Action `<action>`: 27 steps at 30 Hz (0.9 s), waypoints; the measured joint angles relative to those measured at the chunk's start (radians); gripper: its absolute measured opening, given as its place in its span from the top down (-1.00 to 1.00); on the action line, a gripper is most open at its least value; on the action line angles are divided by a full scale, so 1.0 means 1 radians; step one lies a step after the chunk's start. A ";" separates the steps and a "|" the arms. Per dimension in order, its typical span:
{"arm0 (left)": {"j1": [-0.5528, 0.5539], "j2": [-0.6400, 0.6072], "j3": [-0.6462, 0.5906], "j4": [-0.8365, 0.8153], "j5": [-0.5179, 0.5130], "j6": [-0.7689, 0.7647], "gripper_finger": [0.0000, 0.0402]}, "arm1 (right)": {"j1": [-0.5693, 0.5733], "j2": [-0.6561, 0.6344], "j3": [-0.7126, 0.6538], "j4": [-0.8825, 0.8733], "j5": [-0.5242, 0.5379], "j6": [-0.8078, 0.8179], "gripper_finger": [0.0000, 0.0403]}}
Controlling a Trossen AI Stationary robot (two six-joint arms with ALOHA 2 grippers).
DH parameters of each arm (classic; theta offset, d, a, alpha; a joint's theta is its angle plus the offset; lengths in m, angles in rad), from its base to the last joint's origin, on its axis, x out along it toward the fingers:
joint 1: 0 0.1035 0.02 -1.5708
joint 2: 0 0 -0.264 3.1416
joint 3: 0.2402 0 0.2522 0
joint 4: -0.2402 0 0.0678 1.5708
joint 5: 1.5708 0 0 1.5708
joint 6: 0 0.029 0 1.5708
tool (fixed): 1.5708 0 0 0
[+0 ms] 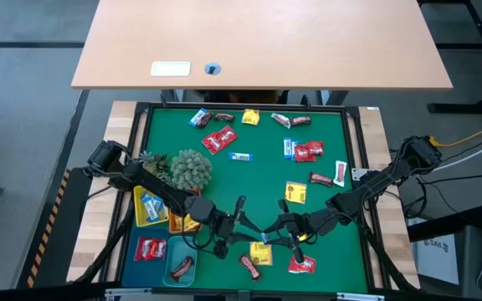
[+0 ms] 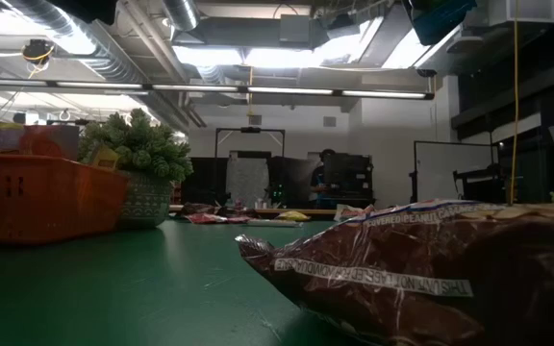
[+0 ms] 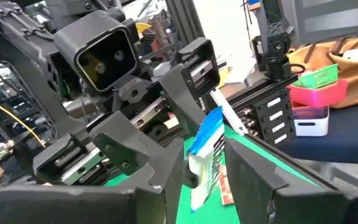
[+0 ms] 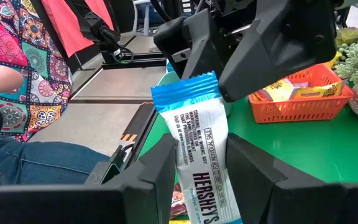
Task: Sort candy
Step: Put the white chocolate into the yellow basket
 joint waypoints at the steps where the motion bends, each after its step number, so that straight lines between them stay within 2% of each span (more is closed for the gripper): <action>1: 0.002 0.000 0.000 0.000 0.000 0.000 0.47 | 0.000 0.000 0.000 0.000 0.000 0.000 0.35; 7: 0.019 0.000 0.000 0.000 0.004 0.000 0.59 | 0.000 0.000 0.000 0.000 0.000 0.000 0.35; 16: 0.022 0.000 0.000 0.000 0.073 0.000 0.78 | 0.000 0.000 0.000 0.001 -0.001 -0.001 0.35; 23: 0.023 0.000 0.000 0.003 0.075 0.000 0.84 | 0.000 0.000 0.000 0.001 -0.001 -0.001 0.35; 27: 0.023 0.000 0.000 0.003 0.075 0.000 0.96 | 0.000 0.000 0.000 0.001 -0.002 -0.001 0.35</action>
